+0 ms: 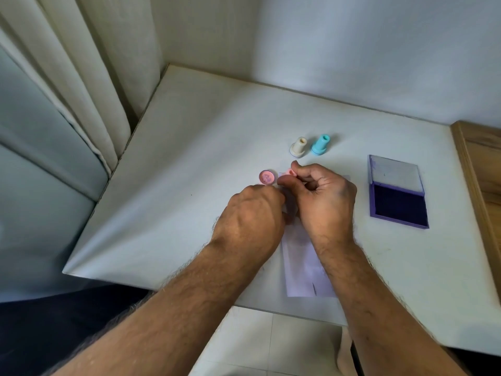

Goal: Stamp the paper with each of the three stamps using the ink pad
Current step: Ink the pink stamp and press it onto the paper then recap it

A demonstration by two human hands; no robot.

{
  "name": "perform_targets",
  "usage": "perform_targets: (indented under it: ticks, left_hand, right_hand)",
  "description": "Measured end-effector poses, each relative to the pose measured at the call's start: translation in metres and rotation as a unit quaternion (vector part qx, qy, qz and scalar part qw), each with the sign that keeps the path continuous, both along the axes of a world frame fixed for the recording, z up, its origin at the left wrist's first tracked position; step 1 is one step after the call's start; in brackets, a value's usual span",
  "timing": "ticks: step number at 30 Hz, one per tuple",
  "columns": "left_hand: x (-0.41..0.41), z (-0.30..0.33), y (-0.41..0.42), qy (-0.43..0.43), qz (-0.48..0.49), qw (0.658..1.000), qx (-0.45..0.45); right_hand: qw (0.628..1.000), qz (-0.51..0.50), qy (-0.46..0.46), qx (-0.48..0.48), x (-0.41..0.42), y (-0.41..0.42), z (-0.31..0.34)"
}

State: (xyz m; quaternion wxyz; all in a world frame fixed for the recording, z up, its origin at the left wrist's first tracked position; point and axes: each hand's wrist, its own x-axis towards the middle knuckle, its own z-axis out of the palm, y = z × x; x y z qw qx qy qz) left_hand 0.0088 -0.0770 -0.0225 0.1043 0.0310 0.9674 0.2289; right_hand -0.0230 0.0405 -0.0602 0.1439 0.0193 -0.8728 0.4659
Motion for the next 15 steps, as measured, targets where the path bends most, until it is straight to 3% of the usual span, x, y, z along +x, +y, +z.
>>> perform_targets:
  ticks: [15]
  left_hand:
    - [-0.0022, -0.0004, -0.0014, -0.025, -0.019, 0.999, -0.011]
  right_hand:
    - [0.998, 0.0, -0.018, -0.068, 0.0012, -0.0002, -0.0053]
